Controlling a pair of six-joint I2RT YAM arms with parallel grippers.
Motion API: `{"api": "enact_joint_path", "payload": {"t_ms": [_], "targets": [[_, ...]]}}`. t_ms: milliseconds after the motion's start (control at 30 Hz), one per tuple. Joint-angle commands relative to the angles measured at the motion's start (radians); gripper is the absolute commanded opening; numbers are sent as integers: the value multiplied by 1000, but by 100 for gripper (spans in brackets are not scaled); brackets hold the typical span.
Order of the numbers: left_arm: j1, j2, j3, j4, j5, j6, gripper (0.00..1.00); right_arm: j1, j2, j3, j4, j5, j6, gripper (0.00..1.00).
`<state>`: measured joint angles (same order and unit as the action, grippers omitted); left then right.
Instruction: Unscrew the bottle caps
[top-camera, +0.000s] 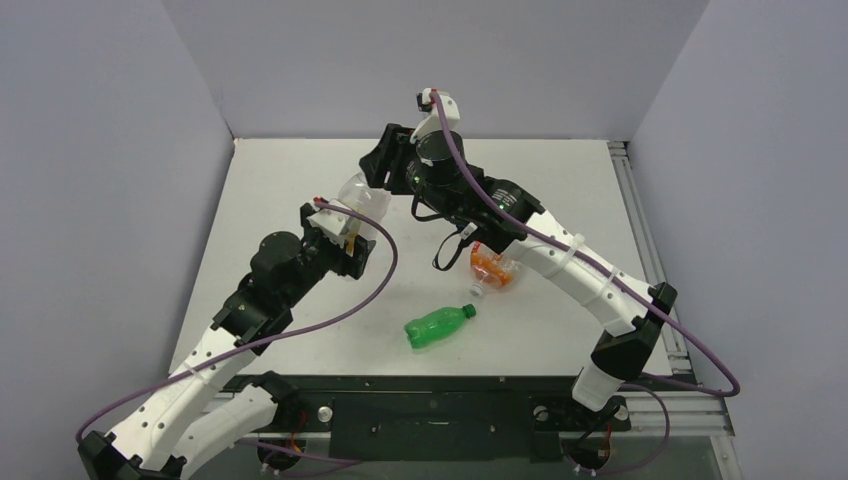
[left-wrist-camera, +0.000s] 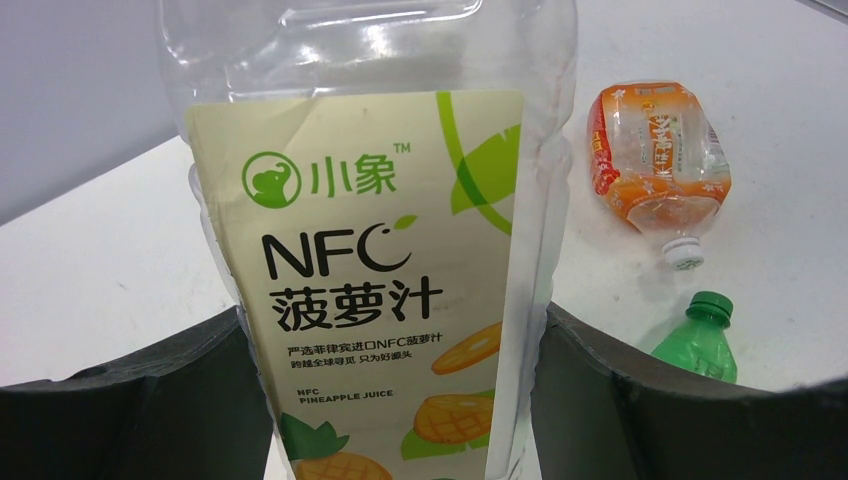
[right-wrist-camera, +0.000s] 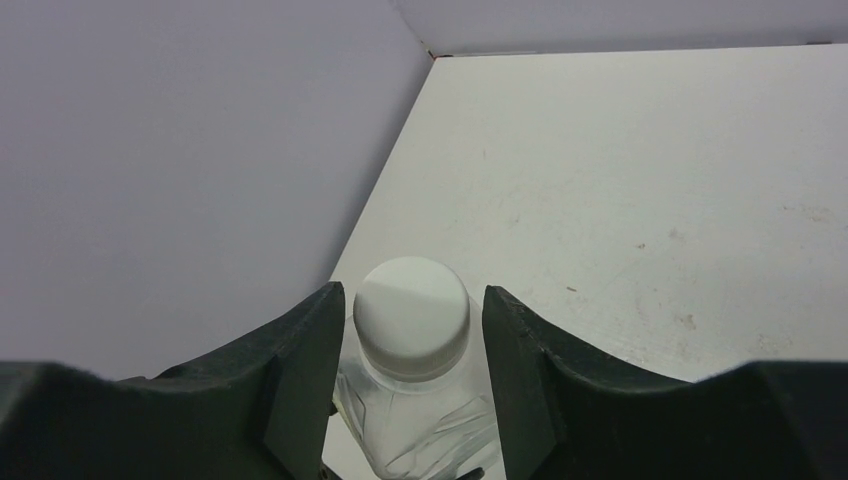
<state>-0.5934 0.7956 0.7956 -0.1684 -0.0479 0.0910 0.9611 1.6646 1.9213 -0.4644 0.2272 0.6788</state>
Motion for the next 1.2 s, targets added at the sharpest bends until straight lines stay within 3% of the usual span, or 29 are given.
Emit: {"api": "enact_joint_path", "payload": {"t_ms": [0,400,467,500,567,633,833,1167], "targets": [[-2,-21,27,64,-4,8,0,-7,3,27,30,-9,14,47],[-2,-15,42,53,20,15,0,-8,26,31,17,-18,10,44],[-2,-20,46,49,41,24,0,-8,32,31,13,-20,5,32],[-2,-22,46,49,46,26,0,-9,34,31,11,-19,3,19],[-2,-24,48,47,79,29,0,-13,28,14,15,-26,-3,6],[-2,-25,47,45,96,24,0,-20,2,-27,49,-47,-19,1],[0,-43,35,65,140,-9,0,-68,-120,-191,165,-228,-90,0],[14,-71,18,136,308,-130,0,-101,-221,-308,182,-542,-231,0]]}}
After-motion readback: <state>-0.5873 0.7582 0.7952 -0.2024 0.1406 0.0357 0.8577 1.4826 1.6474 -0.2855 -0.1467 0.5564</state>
